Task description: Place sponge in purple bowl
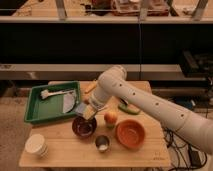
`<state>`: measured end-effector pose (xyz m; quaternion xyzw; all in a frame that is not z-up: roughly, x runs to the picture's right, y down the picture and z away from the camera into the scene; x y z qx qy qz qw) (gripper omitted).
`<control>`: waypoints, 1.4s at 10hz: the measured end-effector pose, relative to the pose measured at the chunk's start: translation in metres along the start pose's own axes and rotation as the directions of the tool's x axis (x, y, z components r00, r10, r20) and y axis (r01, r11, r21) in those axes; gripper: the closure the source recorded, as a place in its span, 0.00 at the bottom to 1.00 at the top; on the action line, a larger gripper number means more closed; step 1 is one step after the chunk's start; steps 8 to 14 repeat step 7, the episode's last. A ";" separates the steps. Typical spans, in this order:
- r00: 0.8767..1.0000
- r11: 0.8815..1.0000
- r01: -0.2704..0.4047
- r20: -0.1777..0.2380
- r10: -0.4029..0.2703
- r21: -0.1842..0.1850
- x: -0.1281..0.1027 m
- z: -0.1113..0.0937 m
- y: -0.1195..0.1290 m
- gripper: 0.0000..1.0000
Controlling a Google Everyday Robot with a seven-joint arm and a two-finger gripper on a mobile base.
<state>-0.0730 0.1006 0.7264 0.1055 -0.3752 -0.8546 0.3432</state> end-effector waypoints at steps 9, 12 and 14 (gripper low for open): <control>0.994 0.995 -0.101 -0.032 0.101 0.012 -0.005 0.005 0.017 0.20; 0.994 0.995 -0.101 -0.032 0.101 0.012 -0.005 0.005 0.017 0.20; 0.994 0.995 -0.101 -0.032 0.101 0.012 -0.005 0.005 0.017 0.20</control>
